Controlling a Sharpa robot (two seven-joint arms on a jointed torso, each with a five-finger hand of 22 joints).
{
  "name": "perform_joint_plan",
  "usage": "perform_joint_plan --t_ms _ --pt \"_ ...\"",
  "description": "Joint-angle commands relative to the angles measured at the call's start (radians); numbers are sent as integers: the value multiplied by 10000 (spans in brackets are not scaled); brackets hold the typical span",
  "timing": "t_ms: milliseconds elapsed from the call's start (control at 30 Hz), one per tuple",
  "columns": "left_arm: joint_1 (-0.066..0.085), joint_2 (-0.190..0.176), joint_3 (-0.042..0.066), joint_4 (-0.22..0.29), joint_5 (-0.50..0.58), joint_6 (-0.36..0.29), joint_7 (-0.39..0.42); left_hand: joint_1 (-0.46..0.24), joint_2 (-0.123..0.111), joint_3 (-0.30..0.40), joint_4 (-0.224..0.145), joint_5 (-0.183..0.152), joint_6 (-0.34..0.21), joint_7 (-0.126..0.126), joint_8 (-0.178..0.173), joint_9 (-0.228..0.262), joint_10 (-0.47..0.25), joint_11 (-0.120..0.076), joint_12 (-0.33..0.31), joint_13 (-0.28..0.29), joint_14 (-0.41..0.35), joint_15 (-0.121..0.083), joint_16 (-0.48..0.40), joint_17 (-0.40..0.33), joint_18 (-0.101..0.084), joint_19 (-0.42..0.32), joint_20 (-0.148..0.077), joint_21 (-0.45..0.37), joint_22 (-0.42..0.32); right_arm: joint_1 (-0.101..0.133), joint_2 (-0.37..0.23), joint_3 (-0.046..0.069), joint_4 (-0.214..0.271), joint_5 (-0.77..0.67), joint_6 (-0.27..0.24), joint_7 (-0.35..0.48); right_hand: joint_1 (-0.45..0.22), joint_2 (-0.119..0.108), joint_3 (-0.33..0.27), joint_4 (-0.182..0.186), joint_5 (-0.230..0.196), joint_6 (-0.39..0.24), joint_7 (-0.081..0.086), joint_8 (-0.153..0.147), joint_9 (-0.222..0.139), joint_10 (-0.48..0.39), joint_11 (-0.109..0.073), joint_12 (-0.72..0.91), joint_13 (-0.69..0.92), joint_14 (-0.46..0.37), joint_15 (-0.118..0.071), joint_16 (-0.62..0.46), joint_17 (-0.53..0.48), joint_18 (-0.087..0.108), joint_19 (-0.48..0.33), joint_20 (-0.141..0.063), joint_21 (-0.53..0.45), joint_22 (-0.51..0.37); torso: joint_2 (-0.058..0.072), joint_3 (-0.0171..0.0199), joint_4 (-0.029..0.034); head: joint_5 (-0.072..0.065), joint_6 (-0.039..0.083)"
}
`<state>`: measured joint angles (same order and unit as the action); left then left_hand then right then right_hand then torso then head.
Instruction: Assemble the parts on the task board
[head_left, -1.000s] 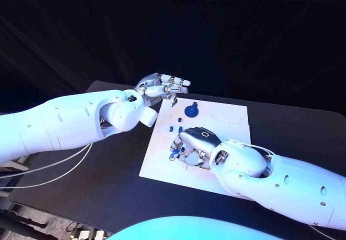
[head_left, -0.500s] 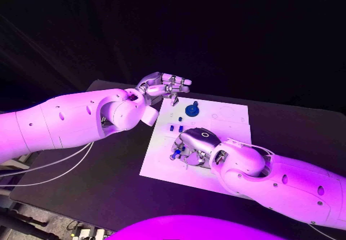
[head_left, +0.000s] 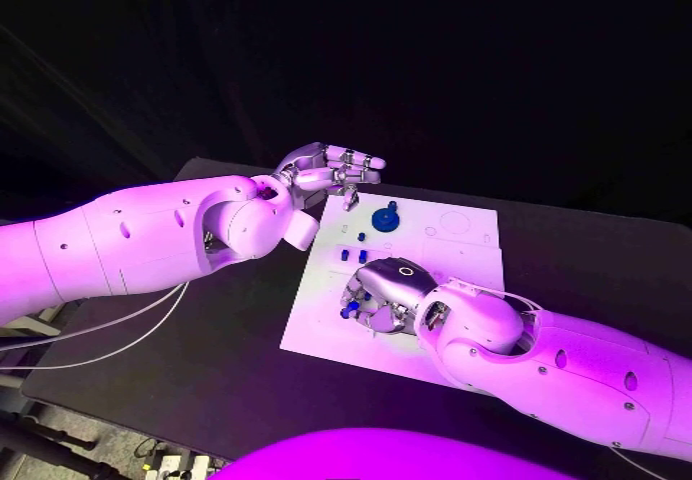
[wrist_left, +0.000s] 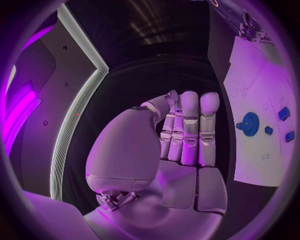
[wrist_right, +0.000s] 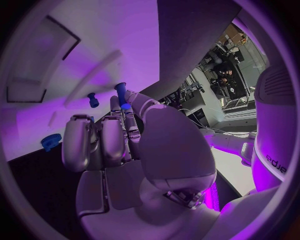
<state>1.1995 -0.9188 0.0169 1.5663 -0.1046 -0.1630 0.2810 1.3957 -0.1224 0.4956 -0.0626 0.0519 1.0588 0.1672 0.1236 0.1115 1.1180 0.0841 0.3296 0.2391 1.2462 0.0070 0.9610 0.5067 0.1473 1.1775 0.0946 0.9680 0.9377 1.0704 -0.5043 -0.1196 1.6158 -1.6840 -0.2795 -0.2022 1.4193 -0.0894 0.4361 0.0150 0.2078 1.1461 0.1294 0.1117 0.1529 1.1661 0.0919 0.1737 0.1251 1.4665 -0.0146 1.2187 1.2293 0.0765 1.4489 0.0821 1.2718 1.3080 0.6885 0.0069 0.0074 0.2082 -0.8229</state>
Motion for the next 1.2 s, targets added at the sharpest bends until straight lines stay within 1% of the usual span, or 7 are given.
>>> perform_joint_plan --t_ms 33,300,400,467,633,1000,1200 --pt "11 18 4 19 -37 181 43 3 113 6 -39 60 -41 -3 36 -5 -61 14 57 10 -58 -16 -25 -15 94 -56 -9 -42 -15 -64 35 -21 0 -116 260 -39 71 43 -8 -50 39 45 9 12 18 354 -309 38 8 471 -52 32 -1 -186 50 13 12 1497 -3 2 0 17 -20" --pt "12 11 4 27 -37 181 39 3 113 6 -39 60 -41 -3 36 -5 -61 14 57 10 -58 -16 -25 -15 94 -56 -9 -42 -15 -89 89 -24 -21 -182 315 -129 -10 -7 -28 -46 13 -59 48 -56 7 276 -274 -58 -8 459 -28 8 -36 -168 6 25 -88 1471 -3 0 -7 39 -26" --pt "12 12 4 28 -37 179 37 3 113 6 -39 60 -41 -3 36 -5 -61 14 57 10 -58 -16 -25 -15 94 -56 -9 -42 -15 -91 127 -27 -44 -191 256 -120 -259 -185 -47 43 0 -544 236 -356 -99 -301 -70 -449 -145 435 136 -4 -69 -123 -128 116 -395 1378 -2 1 -6 36 -21" --pt "13 14 4 28 -37 182 35 3 113 6 -39 60 -41 -3 36 -5 -61 14 57 10 -58 -16 -25 -15 94 -56 -9 -42 -15 -92 162 -31 -60 -192 173 -105 -426 -359 -89 96 -97 -965 280 -516 -197 -643 32 -627 -229 420 229 -5 -90 -81 -240 195 -653 1295 0 3 -2 32 -15" --pt "13 14 4 25 -37 196 13 3 113 6 -39 60 -41 -3 36 -5 -61 14 57 10 -58 -16 -25 -15 94 -56 -9 -42 -15 -92 173 -37 -67 -214 -42 -112 -565 -532 -165 122 -192 -1393 262 -498 -295 -1059 102 -727 -306 330 277 -198 -302 27 -478 281 -1210 1107 -5 10 -4 37 -12" --pt "13 -1 4 27 -37 219 -60 -5 125 1 -41 59 -44 -3 45 -4 -76 14 82 17 -61 -15 -23 -20 96 -61 -8 -58 -28 -93 74 -40 15 -243 -361 -140 -622 -563 -241 128 -183 -1475 266 -457 -314 -1337 140 -691 -328 207 315 -416 -527 100 -664 335 -1618 975 4 17 -11 32 -12" --pt "13 -15 4 27 -37 223 -68 -5 125 1 -41 59 -44 -3 45 -4 -76 14 82 17 -61 -15 -23 -20 96 -61 -8 -58 -28 -94 -114 -39 220 -252 -796 -120 -634 -611 -330 107 -151 -1609 262 -477 -346 -1582 166 -641 -337 137 347 -509 -637 145 -775 365 -1869 896 -1 16 -8 29 -16"
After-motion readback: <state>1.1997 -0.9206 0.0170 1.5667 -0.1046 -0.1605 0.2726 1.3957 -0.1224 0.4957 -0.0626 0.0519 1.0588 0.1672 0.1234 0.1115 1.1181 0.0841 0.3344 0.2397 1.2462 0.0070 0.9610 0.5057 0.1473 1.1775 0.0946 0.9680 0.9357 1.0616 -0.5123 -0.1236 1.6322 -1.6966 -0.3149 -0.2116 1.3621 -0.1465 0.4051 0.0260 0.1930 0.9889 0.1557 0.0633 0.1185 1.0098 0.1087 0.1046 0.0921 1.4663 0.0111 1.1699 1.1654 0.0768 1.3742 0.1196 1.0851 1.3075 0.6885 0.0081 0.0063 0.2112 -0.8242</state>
